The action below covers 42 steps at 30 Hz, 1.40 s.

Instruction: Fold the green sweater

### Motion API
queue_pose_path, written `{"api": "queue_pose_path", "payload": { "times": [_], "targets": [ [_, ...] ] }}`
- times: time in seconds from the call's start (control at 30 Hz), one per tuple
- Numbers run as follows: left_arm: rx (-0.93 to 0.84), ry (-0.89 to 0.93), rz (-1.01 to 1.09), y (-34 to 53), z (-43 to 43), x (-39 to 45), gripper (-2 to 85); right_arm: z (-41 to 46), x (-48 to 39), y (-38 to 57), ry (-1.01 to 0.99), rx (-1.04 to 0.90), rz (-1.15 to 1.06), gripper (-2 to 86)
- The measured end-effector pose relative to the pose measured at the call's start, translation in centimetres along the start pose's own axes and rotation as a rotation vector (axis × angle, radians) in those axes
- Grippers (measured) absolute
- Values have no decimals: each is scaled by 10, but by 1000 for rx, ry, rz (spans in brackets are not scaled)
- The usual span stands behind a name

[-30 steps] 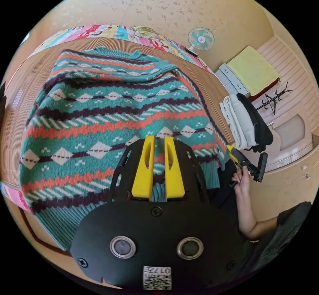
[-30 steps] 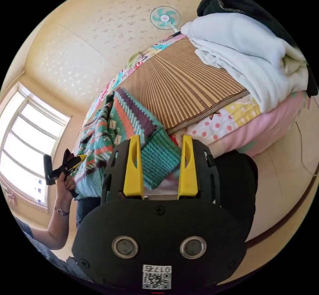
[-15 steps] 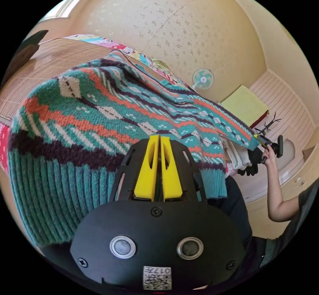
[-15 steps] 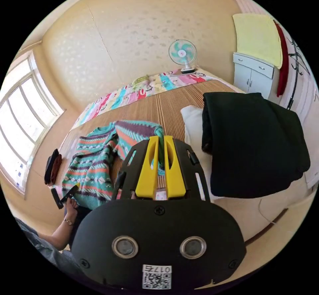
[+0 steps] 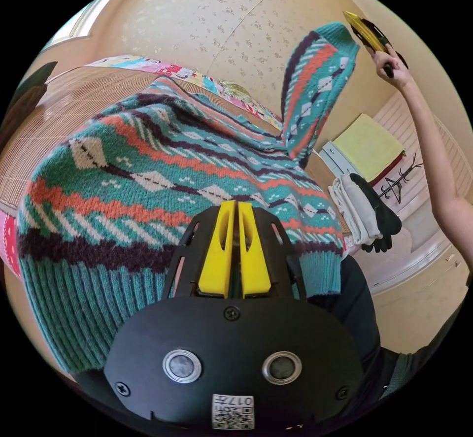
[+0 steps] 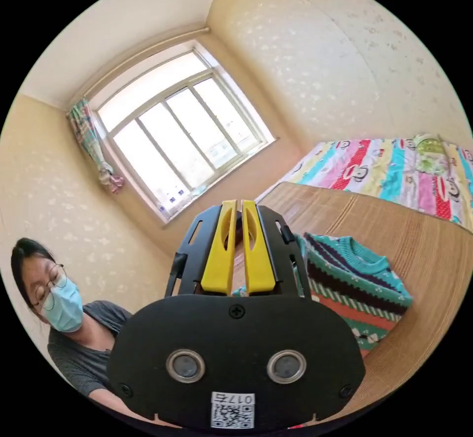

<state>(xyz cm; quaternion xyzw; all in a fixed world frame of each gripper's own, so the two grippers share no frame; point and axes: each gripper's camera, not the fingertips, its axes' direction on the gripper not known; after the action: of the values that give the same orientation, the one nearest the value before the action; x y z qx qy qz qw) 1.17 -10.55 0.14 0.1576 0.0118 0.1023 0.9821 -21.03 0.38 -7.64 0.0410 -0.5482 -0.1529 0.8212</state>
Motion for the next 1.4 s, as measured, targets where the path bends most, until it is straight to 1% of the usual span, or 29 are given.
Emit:
{"api": "queue_pose_path", "payload": {
  "times": [0.07,0.13,0.2,0.23,0.27,0.3,0.37,0.43,0.5,0.57,0.63,0.7,0.73,0.77,0.8,0.83,0.87,0.9,0.93,0.97,1.0,1.07,1.13,1.2,1.23,1.3,1.37,1.4],
  "targets": [
    [-7,36,-7,-5,-1,2,33,33,22,15,-52,19,13,31],
    [-13,53,-9,-8,-2,4,49,54,41,40,32,4,21,32],
    [-22,59,-8,-12,-2,7,54,71,70,86,267,-47,51,44],
    [-30,65,-11,-16,-1,9,56,73,78,99,337,-61,60,48],
    [-37,71,-18,-20,0,9,57,78,93,125,469,-92,81,59],
    [-41,73,-23,-22,1,9,57,85,109,150,571,-138,108,73],
    [-53,82,-46,-30,4,9,53,102,131,180,640,-232,128,97],
    [-57,93,-68,-33,6,9,48,127,146,201,677,-335,113,111],
    [-55,108,-84,-35,7,10,46,173,163,221,804,-510,36,110],
    [-54,122,-82,-38,8,15,47,183,152,218,847,-500,-38,92],
    [-53,123,-80,-40,8,20,48,177,140,199,886,-430,-9,59],
    [-51,116,-79,-41,9,25,48,143,113,175,846,-145,6,40],
    [-50,111,-80,-42,10,29,47,134,110,171,840,-80,30,39],
    [-49,104,-79,-44,11,33,47,121,110,164,833,42,85,40],
    [-49,100,-78,-45,12,34,47,116,117,162,837,120,127,41],
    [-48,96,-73,-46,14,38,46,119,123,162,845,133,134,43],
    [-47,90,-69,-48,15,42,46,134,142,163,852,73,124,47],
    [-46,88,-66,-48,15,44,46,159,171,165,826,-110,151,54],
    [-44,86,-61,-49,15,48,46,172,188,167,810,-231,200,60],
    [-45,85,-56,-49,16,51,46,174,189,173,809,-240,181,71],
    [-45,85,-55,-50,16,52,47,162,167,181,818,-203,76,74],
    [-43,97,-58,-51,15,57,49,147,149,188,787,-229,68,77],
    [-45,104,-60,-53,13,61,51,125,131,204,703,-265,69,78],
    [-32,80,-36,-56,4,69,55,74,100,241,663,-197,69,81],
    [12,38,-10,-56,-11,76,56,60,93,252,672,-177,74,81],
    [106,-12,11,-55,-48,82,54,-2,67,296,754,-134,121,82],
    [183,-68,-46,-55,-105,74,56,-48,48,329,855,-117,156,82],
    [189,-85,-78,-55,-119,69,58,-75,37,349,916,-123,177,82]
  ]
}}
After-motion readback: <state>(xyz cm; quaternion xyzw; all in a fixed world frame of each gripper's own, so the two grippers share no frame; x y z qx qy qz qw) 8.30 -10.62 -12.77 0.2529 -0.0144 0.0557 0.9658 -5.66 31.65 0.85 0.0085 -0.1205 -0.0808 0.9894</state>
